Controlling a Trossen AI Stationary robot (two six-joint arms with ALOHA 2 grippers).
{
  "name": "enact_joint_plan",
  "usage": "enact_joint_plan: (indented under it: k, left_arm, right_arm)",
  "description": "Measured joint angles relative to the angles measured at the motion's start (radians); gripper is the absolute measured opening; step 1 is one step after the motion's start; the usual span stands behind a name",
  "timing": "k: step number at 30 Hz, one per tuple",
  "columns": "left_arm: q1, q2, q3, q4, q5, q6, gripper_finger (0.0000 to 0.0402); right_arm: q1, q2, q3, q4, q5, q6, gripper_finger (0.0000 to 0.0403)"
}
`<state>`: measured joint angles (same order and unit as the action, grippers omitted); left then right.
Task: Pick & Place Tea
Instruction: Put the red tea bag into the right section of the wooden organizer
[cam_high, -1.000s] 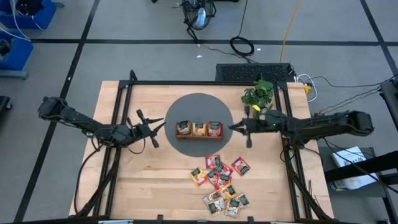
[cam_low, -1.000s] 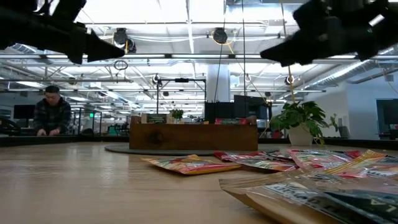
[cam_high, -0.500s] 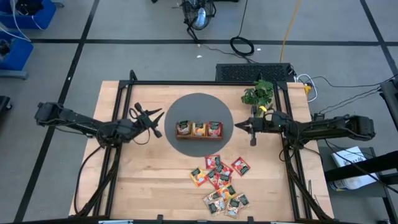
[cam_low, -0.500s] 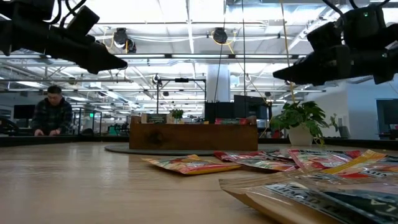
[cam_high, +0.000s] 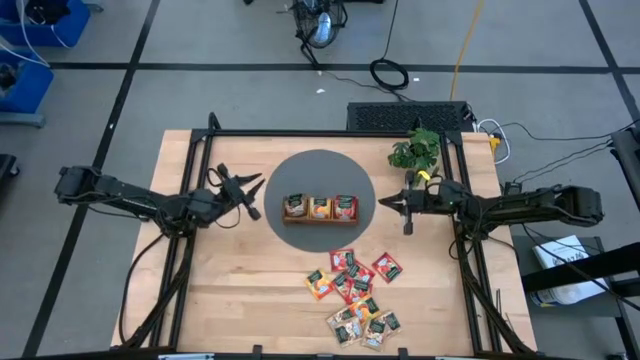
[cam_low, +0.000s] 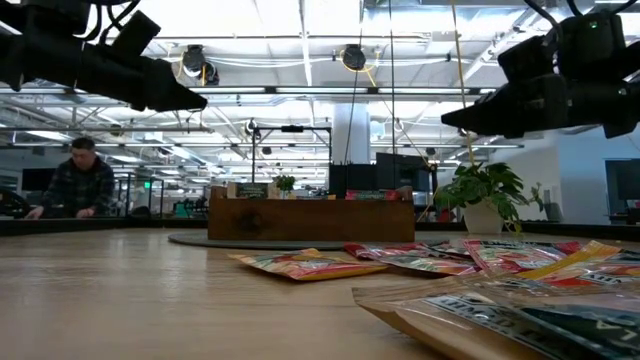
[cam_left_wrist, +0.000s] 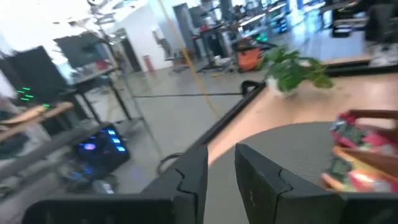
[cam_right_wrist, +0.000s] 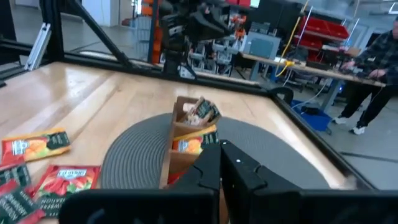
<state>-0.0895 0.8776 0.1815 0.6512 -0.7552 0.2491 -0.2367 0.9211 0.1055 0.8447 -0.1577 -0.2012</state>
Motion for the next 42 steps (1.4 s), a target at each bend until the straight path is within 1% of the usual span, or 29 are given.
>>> enact_joint_plan:
  k: [2,5,7,9,13,17,19,21,23,24,26,28,30,33,36,42]
  left_arm:
    - [-0.02,0.026,0.02,-0.047,0.018,-0.031,0.0088]
    - [-0.08,0.137,0.111,-0.158,0.026,-0.084,0.0088]
    - [-0.126,0.236,0.214,-0.213,0.038,-0.094,0.0088]
    - [-0.168,0.34,0.331,-0.274,0.071,-0.092,0.0088]
    - [-0.226,0.544,0.552,-0.392,0.197,-0.142,0.0088]
    - [-0.267,0.72,0.718,-0.404,0.356,-0.2,0.0088]
    - [-0.286,0.803,0.789,-0.404,0.428,-0.221,0.0088]
    - [-0.305,0.885,0.852,-0.372,0.456,-0.243,0.0088]
    - [-0.321,0.97,0.915,-0.328,0.482,-0.272,0.0088]
    - [-0.329,1.01,0.948,-0.326,0.499,-0.28,0.0088]
    - [-0.341,1.092,1.031,-0.349,0.52,-0.286,0.0088]
    - [-0.352,1.151,1.11,-0.394,0.518,-0.283,0.0088]
    - [-0.356,1.199,1.177,-0.406,0.51,-0.282,0.0088]
    - [-0.354,1.261,1.234,-0.434,0.512,-0.281,0.0088]
    - [-0.341,1.301,1.254,-0.448,0.525,-0.301,0.0088]
    - [-0.303,1.307,1.254,-0.441,0.58,-0.41,0.0088]
  right_arm:
    - [0.001,0.0,0.0,0.003,0.0,0.012,0.0001]
    - [0.007,0.0,0.0,-0.005,0.0,0.04,0.0001]
    - [0.013,0.0,0.0,-0.011,-0.001,0.071,0.0001]
    - [0.021,0.0,0.0,-0.02,-0.002,0.111,0.0001]
    - [0.039,0.0,0.0,-0.045,-0.004,0.142,0.0001]
    - [0.072,0.0,0.0,-0.124,-0.01,0.189,0.0001]
    - [0.097,0.0,0.0,-0.154,-0.055,0.222,0.0001]
    - [0.134,0.0,0.0,-0.158,-0.122,0.26,0.0]
    - [0.186,0.0,0.0,-0.16,-0.15,0.297,0.0]
    - [0.214,0.0,0.0,-0.161,-0.142,0.318,0.0]
    - [0.275,0.002,0.0,-0.163,-0.071,0.355,0.0]
    - [0.333,0.011,0.0,-0.17,0.003,0.383,0.0]
    - [0.383,0.025,0.0,-0.172,0.05,0.415,0.0]
    - [0.441,0.057,0.0,-0.172,0.091,0.446,0.0]
    - [0.481,0.092,0.0,-0.168,0.13,0.45,0.0]
    - [0.505,0.15,0.0,-0.152,0.132,0.5,0.0002]
